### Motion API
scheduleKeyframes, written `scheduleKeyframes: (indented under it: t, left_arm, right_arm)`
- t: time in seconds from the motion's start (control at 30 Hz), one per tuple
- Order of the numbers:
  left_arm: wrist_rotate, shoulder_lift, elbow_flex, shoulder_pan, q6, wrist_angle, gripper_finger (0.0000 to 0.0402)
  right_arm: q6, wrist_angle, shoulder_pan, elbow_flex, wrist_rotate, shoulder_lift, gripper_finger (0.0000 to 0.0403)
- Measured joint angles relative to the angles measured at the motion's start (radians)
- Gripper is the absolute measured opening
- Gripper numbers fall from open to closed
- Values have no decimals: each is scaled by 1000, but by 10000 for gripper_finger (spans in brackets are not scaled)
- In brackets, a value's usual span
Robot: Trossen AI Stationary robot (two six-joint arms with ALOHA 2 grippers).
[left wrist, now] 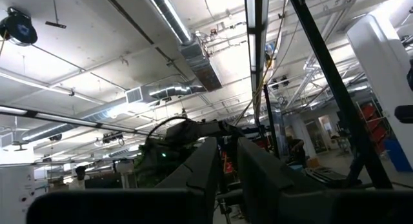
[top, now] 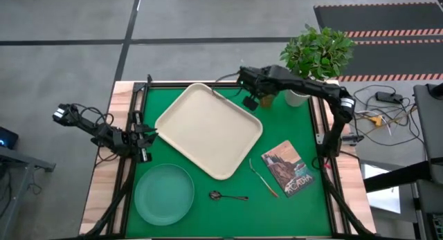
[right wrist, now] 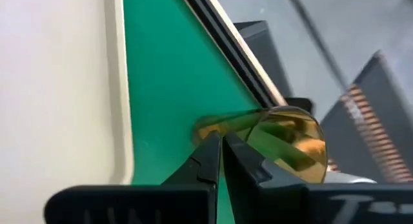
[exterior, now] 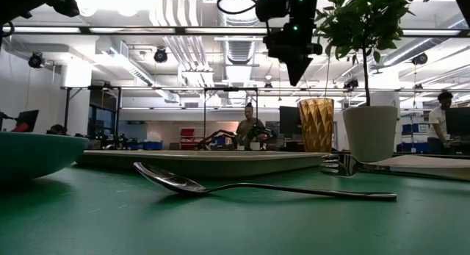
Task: Pick and place plate/cup/fork/spoon on tray
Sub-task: Put the yellow glass on the white tray
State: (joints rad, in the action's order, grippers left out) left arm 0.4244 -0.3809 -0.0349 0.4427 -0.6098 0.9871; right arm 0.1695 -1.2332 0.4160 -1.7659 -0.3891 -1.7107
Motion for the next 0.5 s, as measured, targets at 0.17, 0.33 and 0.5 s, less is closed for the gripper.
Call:
scheduleKeyframes:
  t: [0.17, 0.33, 0.5]
  left_arm:
    - [0, 0, 0, 0, 0, 0, 45]
    - [0, 0, 0, 0, 0, 0, 45]
    - [0, 0, 0, 0, 0, -1, 44]
  right_arm:
    - [57, -32, 55, -31, 57, -1, 34]
    - [48, -55, 96, -25, 57, -4, 98]
    - [15, -50, 100, -14, 58, -10, 152]
